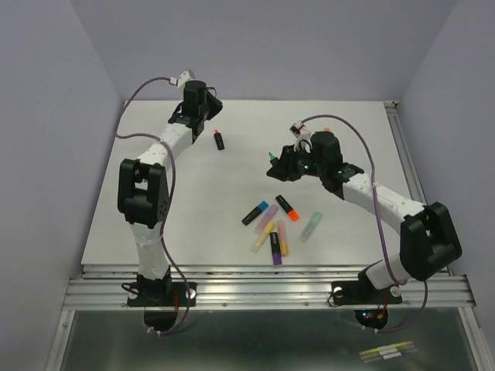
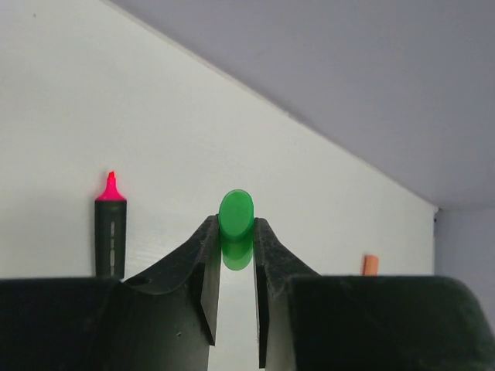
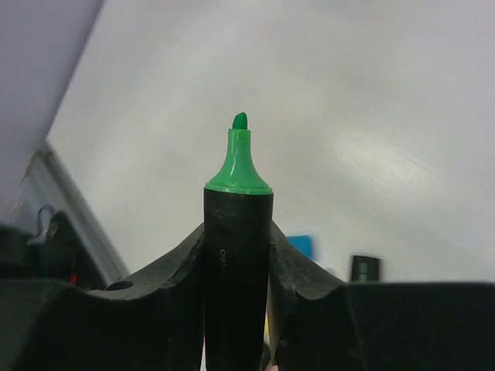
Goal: Open the pen caps
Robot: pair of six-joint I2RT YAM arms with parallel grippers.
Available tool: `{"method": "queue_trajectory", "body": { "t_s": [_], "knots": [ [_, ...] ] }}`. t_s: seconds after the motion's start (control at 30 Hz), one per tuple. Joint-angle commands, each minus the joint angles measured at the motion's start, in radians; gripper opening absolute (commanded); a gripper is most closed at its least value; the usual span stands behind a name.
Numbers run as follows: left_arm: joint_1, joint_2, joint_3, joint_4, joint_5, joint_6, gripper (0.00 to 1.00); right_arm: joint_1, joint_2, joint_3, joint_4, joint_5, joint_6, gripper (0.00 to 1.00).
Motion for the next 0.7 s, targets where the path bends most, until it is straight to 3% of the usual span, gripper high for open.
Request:
{"method": "queue_trajectory", "body": {
  "t_s": [0.0, 0.2, 0.4, 0.53, 0.67],
  "knots": [
    [-0.035, -0.107, -0.033, -0.157, -0.087, 0.116, 0.0, -0.146, 0.108, 0.101, -0.128, 0.253, 0.027, 0.01],
    [-0.024, -0.081, -0.056, -0.318, -0.165, 0.164, 0.0, -0.267, 0.302, 0.252, -0.183, 0.457, -0.045, 0.03],
    [-0.023, -0.071, -0.079, -0.32, -0.153, 0.193, 0.0, -0.292, 0.392, 0.339, -0.208, 0.494, -0.107, 0.03],
    [-0.023, -0.058, -0.083, -0.321, -0.146, 0.201, 0.0, -0.29, 0.411, 0.359, -0.199, 0.478, -0.111, 0.05],
    [-0.021, -0.061, -0.1, -0.317, -0.113, 0.198, 0.0, -0.29, 0.448, 0.399, -0.188, 0.355, -0.11, 0.06]
  ]
}}
